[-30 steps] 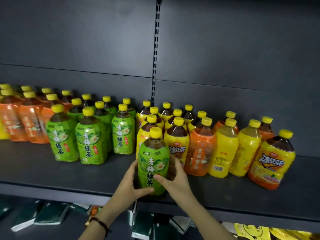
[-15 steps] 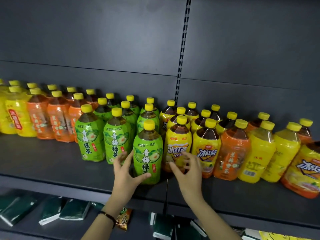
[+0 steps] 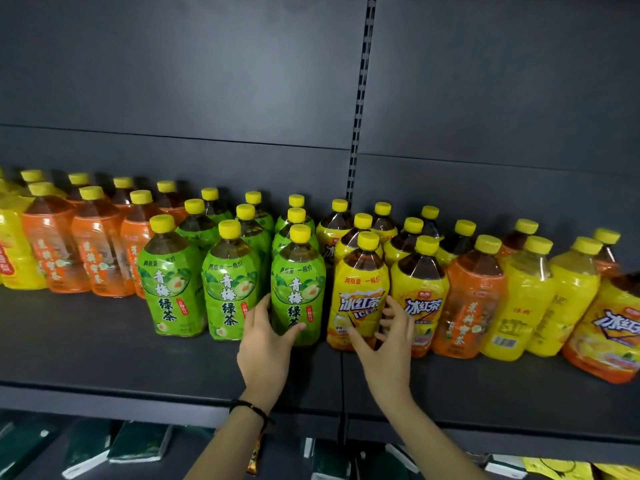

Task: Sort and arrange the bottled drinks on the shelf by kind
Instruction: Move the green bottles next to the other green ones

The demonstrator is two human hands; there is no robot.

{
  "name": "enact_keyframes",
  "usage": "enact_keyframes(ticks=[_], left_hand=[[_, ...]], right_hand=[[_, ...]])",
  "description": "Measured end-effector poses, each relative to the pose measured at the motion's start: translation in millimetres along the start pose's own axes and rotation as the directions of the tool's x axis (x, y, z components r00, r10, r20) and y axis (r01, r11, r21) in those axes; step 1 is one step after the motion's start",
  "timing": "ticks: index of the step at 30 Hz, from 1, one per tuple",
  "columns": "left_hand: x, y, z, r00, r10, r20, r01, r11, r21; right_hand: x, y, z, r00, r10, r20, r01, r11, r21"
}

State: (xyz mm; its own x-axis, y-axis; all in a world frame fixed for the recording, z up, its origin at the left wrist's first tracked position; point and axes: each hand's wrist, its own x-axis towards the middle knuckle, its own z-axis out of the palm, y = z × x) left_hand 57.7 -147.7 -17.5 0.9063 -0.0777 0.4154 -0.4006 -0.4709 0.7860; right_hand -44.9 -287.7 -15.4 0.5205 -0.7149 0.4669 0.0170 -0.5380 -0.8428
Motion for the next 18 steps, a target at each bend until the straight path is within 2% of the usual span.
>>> enact_keyframes(ticks=[13,15,18], left_hand=[[-4.2,-11.8,-4.0,0.997,0.066,-0.03,-0.068,0.996,-0.058],[-3.3,-13.8,-5.5,0.997,0.065,-0.029,-0.067,0.996,-0.062],[-4.3,-13.6,-8.2,0.996,0.091,-0.018,-0.092,0.994,-0.053]], right_hand=[[-3.7,-1.5,-0.8,0.991,-0.028,0.131,0.006,0.986,0.165],[-1.0,-7.0,2.4,0.996,-0.017,0.087,0.007,0.994,0.109],[15.0,-24.7,-3.1,0.996,-0.057,-0.071,0.059,0.998,0.026]])
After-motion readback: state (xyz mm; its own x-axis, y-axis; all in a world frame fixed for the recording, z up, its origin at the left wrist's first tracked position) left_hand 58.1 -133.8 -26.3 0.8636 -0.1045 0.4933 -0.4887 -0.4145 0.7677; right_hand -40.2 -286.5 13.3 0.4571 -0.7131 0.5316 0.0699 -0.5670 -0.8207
